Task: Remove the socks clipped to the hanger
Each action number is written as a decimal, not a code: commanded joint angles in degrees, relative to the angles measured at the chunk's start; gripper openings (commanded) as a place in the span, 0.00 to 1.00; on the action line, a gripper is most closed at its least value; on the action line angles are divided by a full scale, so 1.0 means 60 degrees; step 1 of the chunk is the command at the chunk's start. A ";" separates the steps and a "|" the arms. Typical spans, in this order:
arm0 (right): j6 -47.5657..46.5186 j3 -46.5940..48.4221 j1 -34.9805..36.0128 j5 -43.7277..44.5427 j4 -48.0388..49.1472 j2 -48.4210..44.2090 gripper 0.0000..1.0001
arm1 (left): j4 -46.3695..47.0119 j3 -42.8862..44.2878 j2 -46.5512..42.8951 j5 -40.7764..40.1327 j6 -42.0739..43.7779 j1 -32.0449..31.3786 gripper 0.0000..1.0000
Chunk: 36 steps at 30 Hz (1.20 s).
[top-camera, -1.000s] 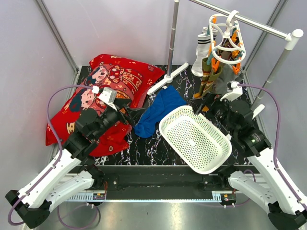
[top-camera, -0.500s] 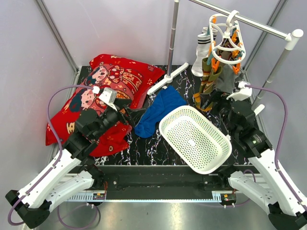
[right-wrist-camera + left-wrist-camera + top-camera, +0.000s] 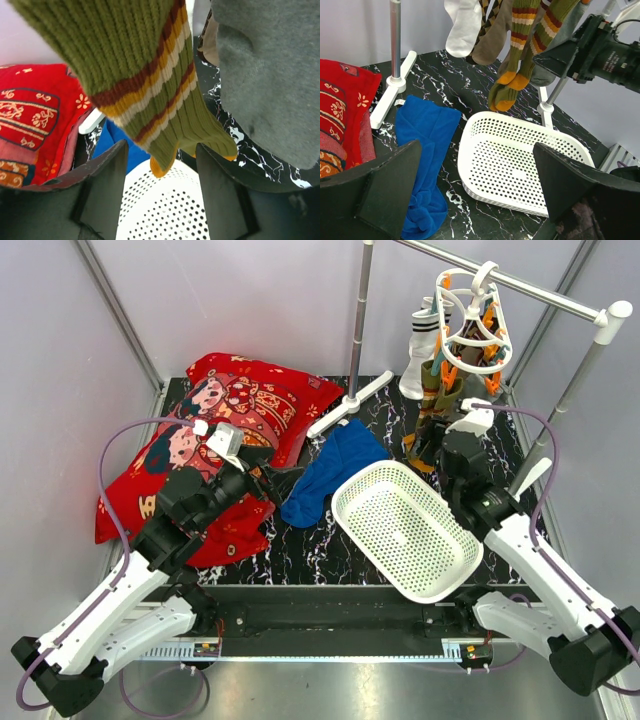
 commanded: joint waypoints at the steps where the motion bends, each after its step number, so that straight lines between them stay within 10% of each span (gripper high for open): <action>1: -0.0126 0.0064 -0.0027 0.0989 0.1069 0.0369 0.62 | 0.0573 -0.0033 -0.0122 0.0201 -0.0053 0.0023 0.99; 7: -0.0199 0.0093 -0.0086 0.0804 0.1142 0.0546 0.41 | 0.0661 -0.0091 -0.0049 0.0465 -0.0082 0.0023 0.99; 12: 0.0094 0.0224 -0.0086 0.0202 0.0645 -0.0259 0.00 | 0.0647 -0.0092 0.0082 0.0626 -0.0039 0.0008 0.99; 21: 0.0254 0.1616 -0.0086 -0.4746 -0.1157 -0.0933 0.00 | 0.0602 0.1094 0.1459 0.0802 0.0122 -0.1104 0.99; 36: 0.1119 0.2026 -0.0086 -0.5981 -0.0704 -0.1475 0.00 | 0.2125 0.3220 0.4799 0.3174 0.1205 -0.1764 0.99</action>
